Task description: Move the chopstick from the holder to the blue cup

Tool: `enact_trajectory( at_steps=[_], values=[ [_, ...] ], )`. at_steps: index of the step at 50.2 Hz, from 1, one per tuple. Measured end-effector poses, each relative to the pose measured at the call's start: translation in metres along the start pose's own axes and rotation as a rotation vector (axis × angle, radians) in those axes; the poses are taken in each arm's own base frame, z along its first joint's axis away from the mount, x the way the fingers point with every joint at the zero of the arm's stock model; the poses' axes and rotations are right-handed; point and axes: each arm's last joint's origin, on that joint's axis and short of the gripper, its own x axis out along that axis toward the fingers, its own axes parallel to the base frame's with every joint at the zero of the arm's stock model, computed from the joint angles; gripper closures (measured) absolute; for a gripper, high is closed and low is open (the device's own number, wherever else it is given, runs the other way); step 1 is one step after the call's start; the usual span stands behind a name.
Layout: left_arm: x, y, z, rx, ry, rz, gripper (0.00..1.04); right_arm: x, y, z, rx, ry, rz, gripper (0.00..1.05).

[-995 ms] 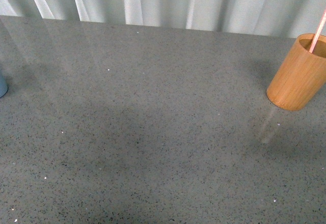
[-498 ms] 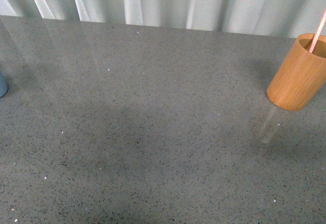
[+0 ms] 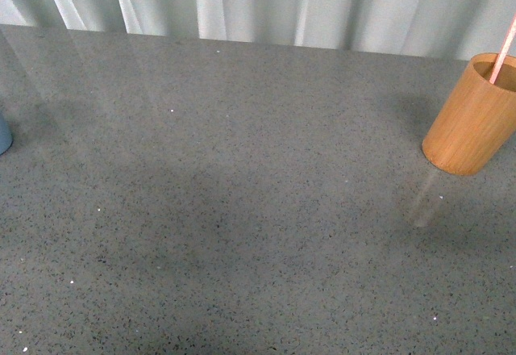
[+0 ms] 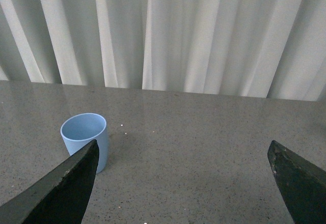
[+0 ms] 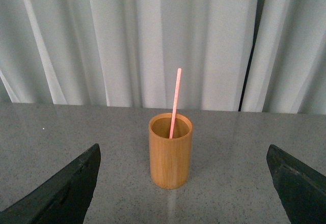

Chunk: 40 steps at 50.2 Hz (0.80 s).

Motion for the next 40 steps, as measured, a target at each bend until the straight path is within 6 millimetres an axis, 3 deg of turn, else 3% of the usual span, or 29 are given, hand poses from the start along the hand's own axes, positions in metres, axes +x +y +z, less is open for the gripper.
enact_trajectory(
  at_steps=[7,11,15,22,28,40],
  values=[
    [0.0,0.0,-0.001,-0.009,0.014,0.019,0.07,0.0,0.0,0.0,0.0,0.0,0.0,0.1],
    [0.003,0.0,-0.004,-0.065,0.19,0.234,0.07,0.0,0.0,0.0,0.0,0.0,0.0,0.1],
    [0.006,0.005,-0.009,-0.084,0.258,0.395,0.07,0.0,0.0,0.0,0.0,0.0,0.001,0.1],
    [0.014,0.013,-0.002,-0.132,0.234,0.437,0.07,0.0,0.0,0.0,0.0,0.0,0.001,0.1],
    [0.035,0.024,0.015,-0.141,0.198,0.417,0.07,0.0,0.0,0.0,0.0,0.001,0.0,0.1],
    [0.089,0.045,0.031,-0.079,0.345,0.4,0.07,0.0,0.0,0.0,0.0,0.001,0.0,0.1]
  ],
)
